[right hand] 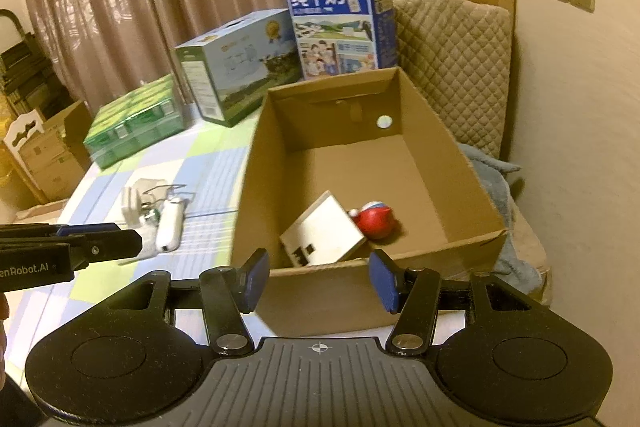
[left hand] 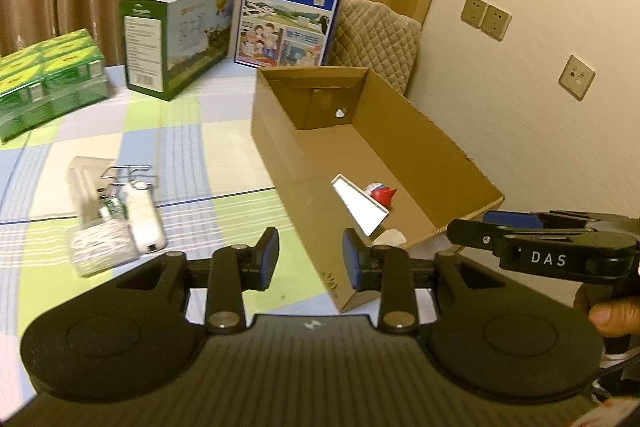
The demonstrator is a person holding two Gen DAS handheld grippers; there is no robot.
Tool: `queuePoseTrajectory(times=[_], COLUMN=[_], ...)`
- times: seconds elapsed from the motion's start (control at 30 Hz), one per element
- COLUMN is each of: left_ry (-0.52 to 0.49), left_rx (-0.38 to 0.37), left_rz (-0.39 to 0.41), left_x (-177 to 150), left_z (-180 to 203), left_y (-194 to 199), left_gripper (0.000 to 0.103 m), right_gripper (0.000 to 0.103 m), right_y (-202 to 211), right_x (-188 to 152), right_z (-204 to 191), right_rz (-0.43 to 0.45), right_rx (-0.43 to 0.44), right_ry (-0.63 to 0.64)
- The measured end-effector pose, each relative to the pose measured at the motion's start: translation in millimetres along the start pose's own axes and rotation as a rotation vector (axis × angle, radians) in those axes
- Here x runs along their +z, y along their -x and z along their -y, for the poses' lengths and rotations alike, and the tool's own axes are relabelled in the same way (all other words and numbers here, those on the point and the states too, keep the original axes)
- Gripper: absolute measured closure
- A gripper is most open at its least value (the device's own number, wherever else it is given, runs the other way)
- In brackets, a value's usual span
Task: Organize rigid objects
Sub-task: 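Withdraw both grippers from the box back over the table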
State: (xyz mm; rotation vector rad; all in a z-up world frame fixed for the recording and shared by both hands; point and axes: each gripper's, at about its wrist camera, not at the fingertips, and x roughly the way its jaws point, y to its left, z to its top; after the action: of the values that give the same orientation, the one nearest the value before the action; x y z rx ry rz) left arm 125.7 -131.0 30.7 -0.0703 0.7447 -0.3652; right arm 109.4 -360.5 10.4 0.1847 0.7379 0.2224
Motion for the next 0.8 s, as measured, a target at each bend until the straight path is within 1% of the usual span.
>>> queuePoseTrajectory(times=[0.17,0.23,0.27,0.37,0.43,0.47,0.53,0.63,0.8], left_ry=[-0.001,0.002,0.005,0.019,0.034,0.042,0.058,0.063,0.096], left_rx=[0.057,0.084,0.099,0.137,0.163,0.173,0.201,0.242,0.291], left_rz=[0.009,0.011,0.012,0.016,0.019,0.021,0.028,0.03,0.027], left_x=[-15,-21,-24,-32,-37,-38,-43,-49,-54], left_z=[-19,-29,-35,-55,-68,-74,-87,-102,-126], left_y=[21,29,34,47,56,59,67,76,85], left_gripper=[0.069,0.066,0.064,0.057,0.047,0.044,0.032,0.025,0.016], right_gripper=[0.049,0.045,0.04,0.032,0.028,0.025,0.022,0.02,0.017], right_y=[4,4,5,4,2,1,-1,-5,-12], right_x=[-7,-10,-12,-15,-18,-20,-22,-26,-33], right_z=[-20,-28,-32,-46,-55,-60,-69,-81,-100], right_rz=[0.007,0.012,0.014,0.02,0.022,0.021,0.02,0.012,-0.007], right_rx=[0.025,0.038,0.046,0.064,0.08,0.091,0.107,0.128,0.152], right_ry=[0.008,0.013,0.015,0.021,0.03,0.039,0.051,0.059,0.074])
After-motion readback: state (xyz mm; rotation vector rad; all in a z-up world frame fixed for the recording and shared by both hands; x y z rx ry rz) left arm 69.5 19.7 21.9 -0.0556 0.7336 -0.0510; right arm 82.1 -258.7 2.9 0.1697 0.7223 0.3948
